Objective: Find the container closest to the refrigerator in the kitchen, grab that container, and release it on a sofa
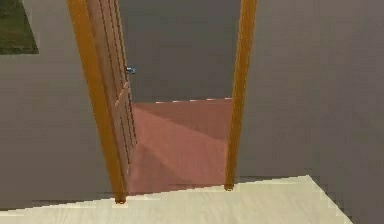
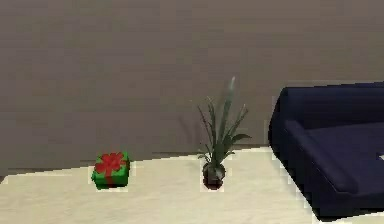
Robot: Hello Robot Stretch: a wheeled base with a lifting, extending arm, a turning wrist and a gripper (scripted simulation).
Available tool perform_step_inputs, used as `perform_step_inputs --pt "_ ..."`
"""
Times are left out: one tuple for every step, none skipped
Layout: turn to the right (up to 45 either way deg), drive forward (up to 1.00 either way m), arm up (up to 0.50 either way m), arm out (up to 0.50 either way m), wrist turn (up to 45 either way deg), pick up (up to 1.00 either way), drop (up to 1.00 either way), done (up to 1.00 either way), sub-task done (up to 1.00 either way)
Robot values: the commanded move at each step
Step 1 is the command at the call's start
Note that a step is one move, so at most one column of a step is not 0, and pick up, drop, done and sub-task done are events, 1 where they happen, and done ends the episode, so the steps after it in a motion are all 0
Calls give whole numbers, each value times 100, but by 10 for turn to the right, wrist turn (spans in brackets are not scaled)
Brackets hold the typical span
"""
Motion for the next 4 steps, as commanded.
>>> perform_step_inputs --pt "0 100 0 0 0 0 0 0 0" --pt "-30 0 0 0 0 0 0 0 0" --pt "0 95 0 0 0 0 0 0 0" --pt "-210 0 0 0 0 0 0 0 0"
